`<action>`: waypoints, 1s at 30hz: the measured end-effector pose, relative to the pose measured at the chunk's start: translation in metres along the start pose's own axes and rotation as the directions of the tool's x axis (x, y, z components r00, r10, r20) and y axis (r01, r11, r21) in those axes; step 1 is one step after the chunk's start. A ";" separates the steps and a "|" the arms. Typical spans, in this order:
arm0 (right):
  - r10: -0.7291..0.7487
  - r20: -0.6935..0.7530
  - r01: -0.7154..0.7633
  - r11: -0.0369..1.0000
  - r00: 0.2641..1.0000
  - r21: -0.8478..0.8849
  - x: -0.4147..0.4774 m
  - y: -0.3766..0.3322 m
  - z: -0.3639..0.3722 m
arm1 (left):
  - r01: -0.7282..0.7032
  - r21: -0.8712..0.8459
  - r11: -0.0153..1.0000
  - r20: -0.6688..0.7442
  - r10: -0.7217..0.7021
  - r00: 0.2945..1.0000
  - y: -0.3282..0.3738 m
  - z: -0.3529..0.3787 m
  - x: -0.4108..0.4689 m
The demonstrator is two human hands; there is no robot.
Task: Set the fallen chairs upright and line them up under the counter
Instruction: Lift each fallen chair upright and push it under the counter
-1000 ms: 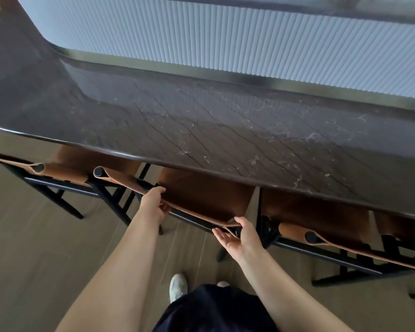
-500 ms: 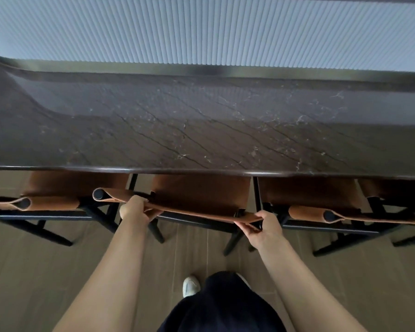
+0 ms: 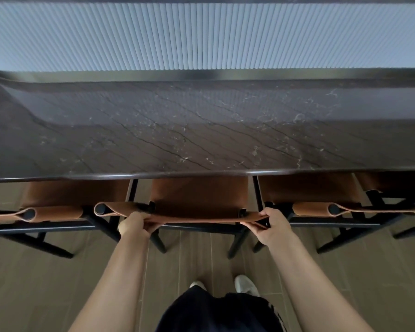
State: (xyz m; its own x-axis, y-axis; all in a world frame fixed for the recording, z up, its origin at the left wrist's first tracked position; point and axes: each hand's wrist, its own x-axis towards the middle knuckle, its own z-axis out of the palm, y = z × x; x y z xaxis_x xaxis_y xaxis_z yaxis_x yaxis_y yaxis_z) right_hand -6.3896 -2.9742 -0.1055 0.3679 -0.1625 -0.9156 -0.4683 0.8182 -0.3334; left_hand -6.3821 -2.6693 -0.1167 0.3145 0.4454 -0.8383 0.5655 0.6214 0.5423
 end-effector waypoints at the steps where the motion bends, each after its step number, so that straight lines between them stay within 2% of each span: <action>1: -0.002 0.007 0.002 1.000 1.000 -0.025 0.000 0.003 0.001 | 0.002 -0.018 1.000 0.004 -0.002 1.000 -0.003 -0.007 0.001; 8: 0.041 0.074 -0.030 0.988 0.996 -0.149 -0.007 0.034 0.034 | -0.039 -0.123 0.992 0.000 0.039 0.999 0.014 -0.052 0.018; 16: 0.051 0.075 -0.041 0.991 0.996 -0.128 -0.010 0.045 0.048 | 0.008 -0.079 0.997 0.055 -0.003 0.998 0.042 -0.051 0.041; 26: 0.131 0.198 -0.107 0.986 0.971 -0.129 -0.024 0.034 0.026 | -0.051 -0.086 0.995 -0.014 0.050 0.999 0.022 -0.042 0.015; 30: 0.156 0.246 -0.109 0.975 0.957 -0.195 -0.027 0.019 0.011 | -0.056 -0.090 0.994 0.020 0.058 0.998 0.001 -0.021 -0.015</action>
State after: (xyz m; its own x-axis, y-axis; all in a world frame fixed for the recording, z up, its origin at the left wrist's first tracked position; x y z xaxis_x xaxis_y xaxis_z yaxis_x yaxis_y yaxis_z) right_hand -6.4001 -2.9481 -0.0846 0.4765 0.1076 -0.8726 -0.6532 0.7076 -0.2695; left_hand -6.4025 -2.6620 -0.1027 0.3616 0.4678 -0.8065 0.4760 0.6512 0.5911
